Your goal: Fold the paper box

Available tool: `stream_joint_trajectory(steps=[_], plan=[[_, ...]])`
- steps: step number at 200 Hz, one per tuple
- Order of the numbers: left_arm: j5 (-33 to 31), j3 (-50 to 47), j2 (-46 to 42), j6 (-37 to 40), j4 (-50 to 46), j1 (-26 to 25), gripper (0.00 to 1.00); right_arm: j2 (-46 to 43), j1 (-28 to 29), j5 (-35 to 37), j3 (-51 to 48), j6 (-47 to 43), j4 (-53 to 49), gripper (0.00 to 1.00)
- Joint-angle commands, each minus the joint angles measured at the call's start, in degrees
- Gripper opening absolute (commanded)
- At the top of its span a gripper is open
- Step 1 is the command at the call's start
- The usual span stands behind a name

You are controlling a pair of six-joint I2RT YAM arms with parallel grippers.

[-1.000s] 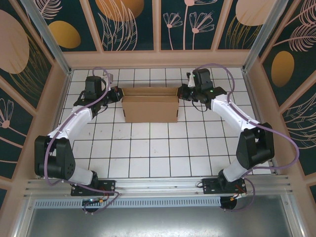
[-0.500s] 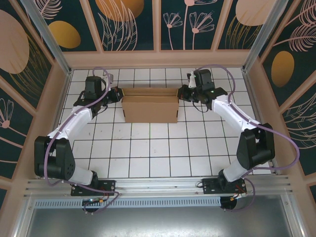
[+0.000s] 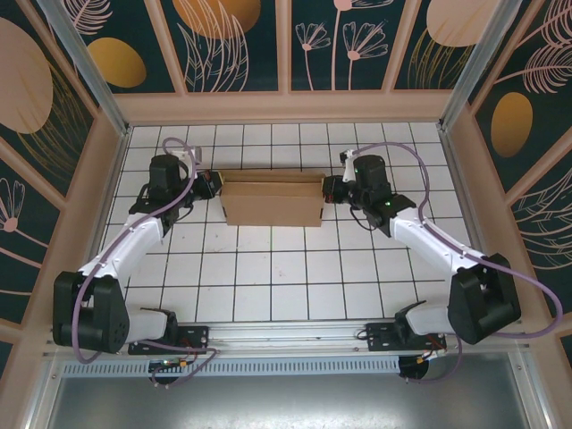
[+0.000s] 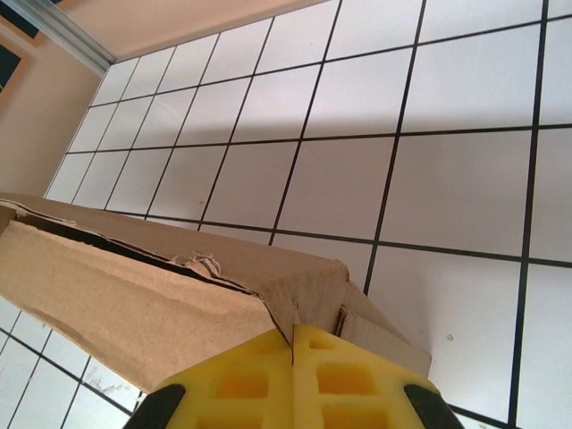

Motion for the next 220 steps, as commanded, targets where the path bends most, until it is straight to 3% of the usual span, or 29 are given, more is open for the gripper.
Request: stream_joint_trajectory(steps=[1, 89, 152, 220], plan=[[-0.57, -3.96, 0.43, -0.59, -6.09, -0.78, 0.0, 0.33, 1.53, 2.65, -3.79, -0.31, 1.2, 0.0], [-1.95, -10.62, -2.03, -4.63, -1.68, -0.98, 0.0, -0.05, 3.36, 8.76, -8.44, -3.04, 7.43, 0.0], [-1.62, -2.65, -3.35, -7.48, -4.74, -0.96, 0.0, -0.72, 3.45, 9.36, -6.5, -4.57, 5.61, 0.0], [1.32, -1.8, -2.37, -10.98, -3.92, -1.0, 0.0, 0.41, 3.45, 8.41, -3.28, -5.66, 2.42, 0.0]])
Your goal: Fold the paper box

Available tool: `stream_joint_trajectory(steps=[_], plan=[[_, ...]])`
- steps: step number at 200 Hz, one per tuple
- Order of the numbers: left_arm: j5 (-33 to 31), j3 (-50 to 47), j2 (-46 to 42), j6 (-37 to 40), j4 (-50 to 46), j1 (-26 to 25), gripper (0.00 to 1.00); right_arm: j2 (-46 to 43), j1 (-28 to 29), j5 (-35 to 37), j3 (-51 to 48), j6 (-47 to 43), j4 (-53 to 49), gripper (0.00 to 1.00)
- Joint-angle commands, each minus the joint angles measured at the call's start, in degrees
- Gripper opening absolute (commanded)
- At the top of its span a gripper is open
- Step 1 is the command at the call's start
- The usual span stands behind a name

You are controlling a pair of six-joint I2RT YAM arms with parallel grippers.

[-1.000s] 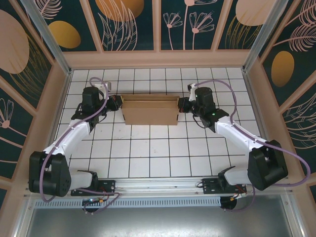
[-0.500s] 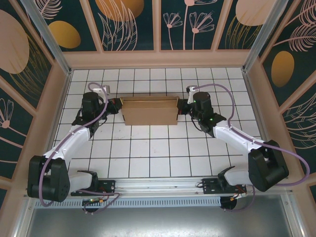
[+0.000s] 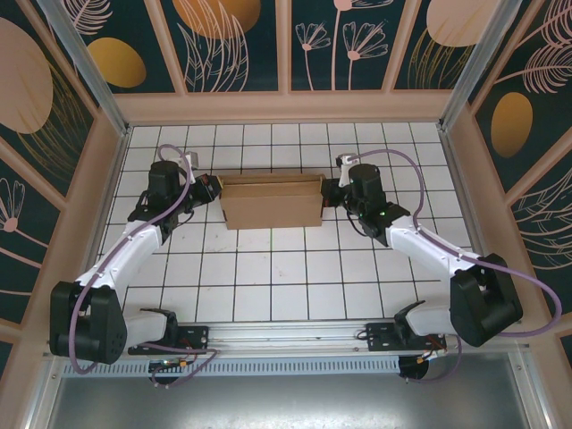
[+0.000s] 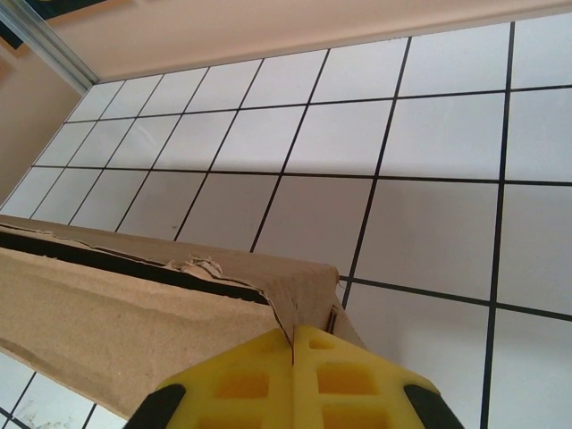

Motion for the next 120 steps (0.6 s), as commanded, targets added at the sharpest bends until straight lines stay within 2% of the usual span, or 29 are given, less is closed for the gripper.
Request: stream_joint_trajectory(steps=[1, 49, 120], plan=[[2.31, 0.73, 0.66, -3.42, -3.7, -0.37, 0.0, 1.18, 0.45, 0.78, 1.11, -1.32, -5.42, 0.0], [3.04, 0.32, 1.57, -3.04, -4.62, -0.38, 0.0, 1.79, 0.41, 1.09, 1.17, -1.94, -5.6, 0.0], [-0.77, -10.13, -0.44, -2.43, -2.65, -0.41, 0.0, 1.01, 0.45, 2.01, -0.14, -2.56, -3.96, 0.0]])
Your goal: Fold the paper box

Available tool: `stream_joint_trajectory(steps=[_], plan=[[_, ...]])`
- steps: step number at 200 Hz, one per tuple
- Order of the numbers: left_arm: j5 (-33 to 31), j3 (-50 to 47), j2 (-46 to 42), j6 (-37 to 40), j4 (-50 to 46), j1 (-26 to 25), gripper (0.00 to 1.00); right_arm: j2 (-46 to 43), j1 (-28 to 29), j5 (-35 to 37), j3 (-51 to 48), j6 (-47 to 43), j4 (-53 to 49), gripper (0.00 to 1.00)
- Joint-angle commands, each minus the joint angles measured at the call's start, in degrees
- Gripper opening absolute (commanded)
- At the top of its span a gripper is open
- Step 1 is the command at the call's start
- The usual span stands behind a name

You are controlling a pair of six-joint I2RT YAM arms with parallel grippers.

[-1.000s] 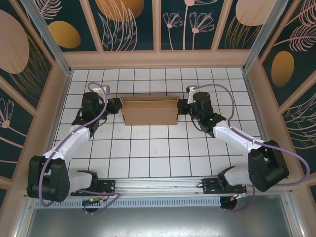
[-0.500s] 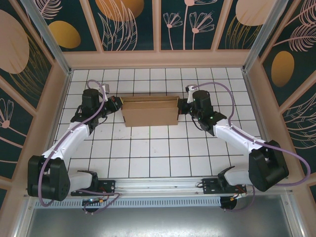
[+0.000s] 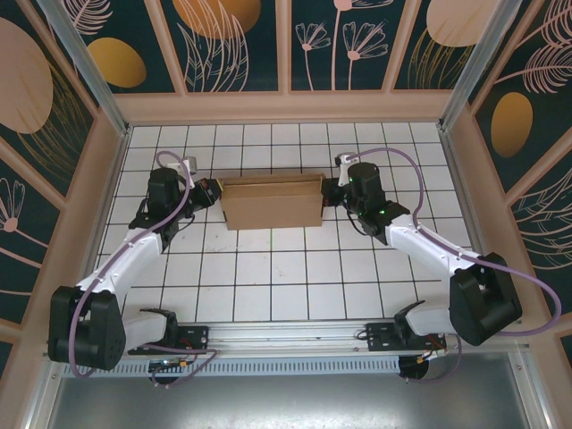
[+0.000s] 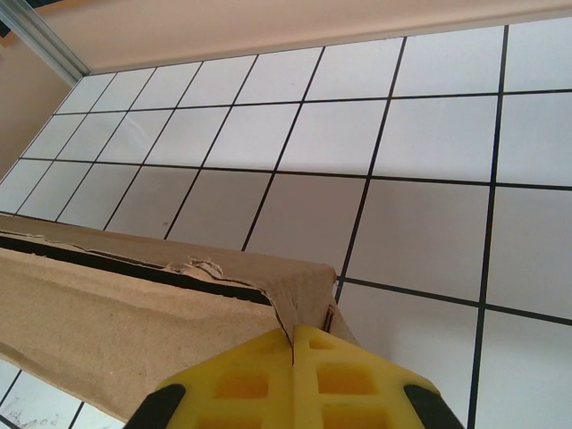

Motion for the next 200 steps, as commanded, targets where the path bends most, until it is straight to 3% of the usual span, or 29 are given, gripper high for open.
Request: stream_joint_trajectory(steps=[1, 55, 113, 161, 200], plan=[[-1.13, -4.78, 1.65, -0.44, -8.84, -0.43, 0.0, 0.6, 0.41, 1.38, -0.99, -1.07, -2.82, 0.0], [-5.75, -6.38, 0.63, 1.91, -10.38, -0.41, 0.0, -1.18, 0.66, 3.51, -4.15, -2.04, 0.35, 0.0], [-8.21, -9.19, -1.18, 2.22, -8.24, -1.37, 0.01, -4.04, 4.04, 7.05, -12.16, -5.68, 12.29, 0.0], [-11.2, -9.74, -2.6, 4.67, -8.09, -2.23, 0.02, -4.72, 4.29, 7.92, -12.45, -5.31, 14.94, 0.0], [-12.54, -8.01, -2.93, 6.57, -9.63, -2.59, 0.02, -6.6, 4.35, 5.7, -9.82, -6.37, 12.82, 0.25]])
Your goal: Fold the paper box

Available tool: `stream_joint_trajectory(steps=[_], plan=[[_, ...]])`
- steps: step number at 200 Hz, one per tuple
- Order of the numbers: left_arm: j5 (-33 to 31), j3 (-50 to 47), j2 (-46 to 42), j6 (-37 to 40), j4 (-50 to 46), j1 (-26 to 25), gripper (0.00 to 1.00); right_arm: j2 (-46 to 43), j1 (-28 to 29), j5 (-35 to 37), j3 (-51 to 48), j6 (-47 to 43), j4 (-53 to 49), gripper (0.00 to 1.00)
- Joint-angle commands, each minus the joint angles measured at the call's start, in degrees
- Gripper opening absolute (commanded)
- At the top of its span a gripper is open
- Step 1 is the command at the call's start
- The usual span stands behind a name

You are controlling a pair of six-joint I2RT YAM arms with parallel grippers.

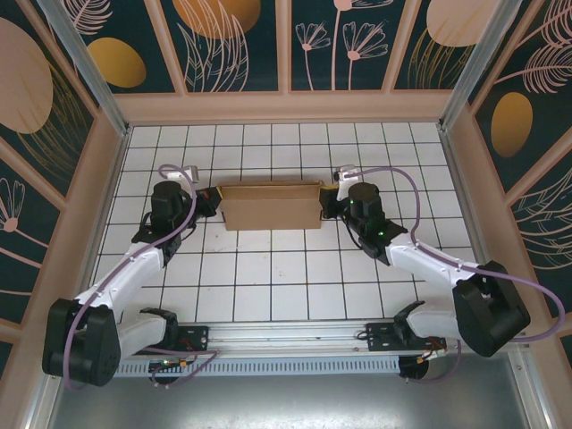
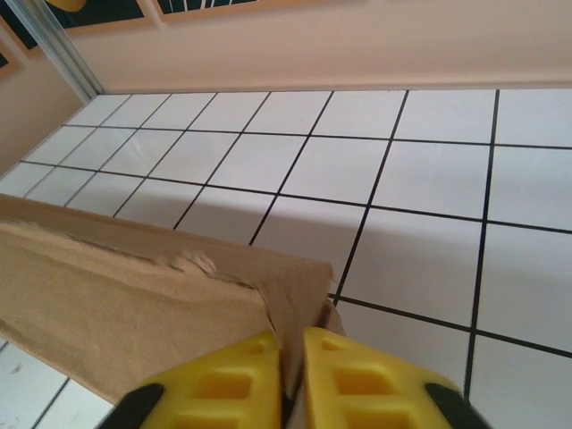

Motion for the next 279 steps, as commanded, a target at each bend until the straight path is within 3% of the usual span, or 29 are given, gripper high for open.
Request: stream_joint_trajectory(steps=[1, 24, 52, 84, 112, 137, 157, 179, 223, 279], plan=[[-4.32, -1.55, 1.8, 2.1, -14.22, 0.03, 0.02, -2.13, 0.29, -0.28, 1.64, -1.24, -2.18, 0.26], [-4.68, -0.94, 2.35, 2.84, -14.67, -0.64, 0.02, -3.25, 0.19, -1.01, 3.7, -1.21, -5.57, 0.45], [-6.19, 0.13, 2.51, 3.44, -15.13, -1.78, 0.02, -5.59, 0.13, -1.43, 3.59, -1.76, -7.68, 0.55], [-7.88, 1.23, 1.83, 4.77, -16.65, -2.5, 0.02, -9.05, -0.32, -1.38, 3.42, -0.96, -10.45, 0.57], [-8.36, 1.68, 1.89, 5.47, -17.05, -2.67, 0.02, -12.56, -0.93, -3.25, 2.75, -0.89, -10.31, 0.44], [-8.18, 2.49, 2.42, 5.82, -17.3, -2.82, 0.02, -13.84, -2.91, -1.91, 6.36, 4.3, -14.7, 0.43], [-8.52, 3.07, 2.62, 6.15, -17.64, -3.1, 0.03, -12.06, -7.44, -3.8, 11.77, 8.13, -20.88, 0.5], [-8.72, 3.27, 2.73, 6.25, -17.85, -3.35, 0.03, -10.24, -9.0, 0.08, 15.39, 12.98, -24.52, 0.55], [-9.05, 3.74, 2.77, 6.71, -18.19, -3.4, 0.04, -4.13, -12.36, 1.27, 20.45, 24.45, -29.06, 0.65], [-8.52, 4.35, 3.3, 6.48, -18.01, -3.51, 0.04, -0.38, -13.79, -7.42, 20.38, 28.53, -24.83, 0.69]])
